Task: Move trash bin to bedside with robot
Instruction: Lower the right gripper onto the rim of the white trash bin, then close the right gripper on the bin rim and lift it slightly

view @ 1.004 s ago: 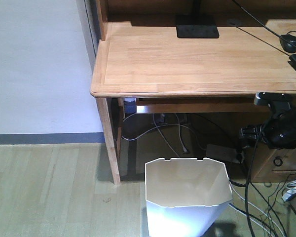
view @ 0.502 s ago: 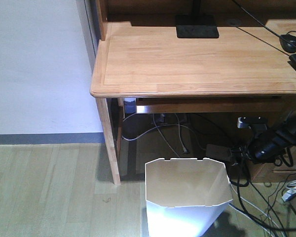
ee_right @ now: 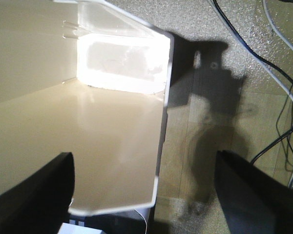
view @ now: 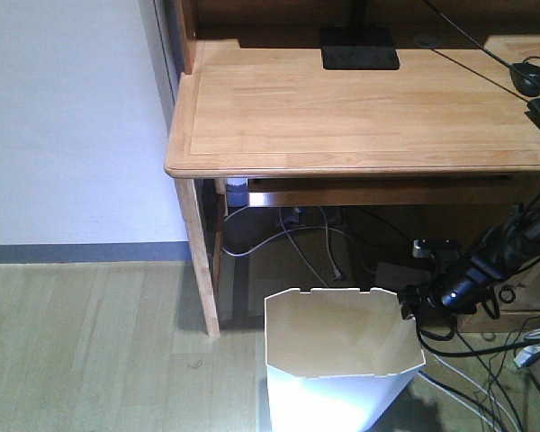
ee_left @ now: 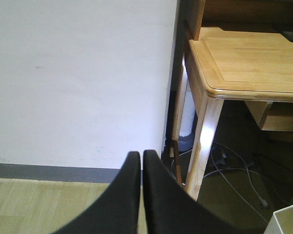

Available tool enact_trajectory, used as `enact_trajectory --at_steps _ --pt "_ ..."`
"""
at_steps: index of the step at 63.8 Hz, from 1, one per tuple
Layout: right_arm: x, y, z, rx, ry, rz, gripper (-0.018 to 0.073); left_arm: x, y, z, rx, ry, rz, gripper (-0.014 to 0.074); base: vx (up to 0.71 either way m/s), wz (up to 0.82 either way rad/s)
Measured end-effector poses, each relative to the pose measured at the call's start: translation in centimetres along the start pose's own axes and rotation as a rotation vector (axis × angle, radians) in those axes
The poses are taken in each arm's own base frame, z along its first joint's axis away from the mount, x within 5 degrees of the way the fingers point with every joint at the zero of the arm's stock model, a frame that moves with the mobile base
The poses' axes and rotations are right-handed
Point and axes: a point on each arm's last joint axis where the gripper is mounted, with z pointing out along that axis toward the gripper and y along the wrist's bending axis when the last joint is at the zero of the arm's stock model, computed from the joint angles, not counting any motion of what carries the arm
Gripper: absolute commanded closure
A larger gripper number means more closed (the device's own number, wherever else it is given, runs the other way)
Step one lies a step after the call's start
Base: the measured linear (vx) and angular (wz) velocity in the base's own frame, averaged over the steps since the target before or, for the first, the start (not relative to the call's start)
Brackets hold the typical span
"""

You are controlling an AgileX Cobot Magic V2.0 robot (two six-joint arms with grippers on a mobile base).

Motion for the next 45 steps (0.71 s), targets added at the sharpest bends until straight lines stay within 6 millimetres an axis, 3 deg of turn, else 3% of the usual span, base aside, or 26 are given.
enact_trajectory --at_steps 27,36,45 --pt "0.3 -1.1 7.6 -0.035 0.051 0.007 0.0022 0.0 0.0 0.0 0.000 0.000 0.000 0.0603 0.00 0.00" --pt "-0.3 -1.3 9.0 -0.048 0.045 0.002 0.0190 0.0 0.0 0.0 0.000 0.000 0.000 0.0603 0.00 0.00" --pt "-0.6 -1.5 10.5 -0.069 0.051 0.029 0.0447 0.0 0.0 0.0 0.000 0.000 0.000 0.0603 0.00 0.00"
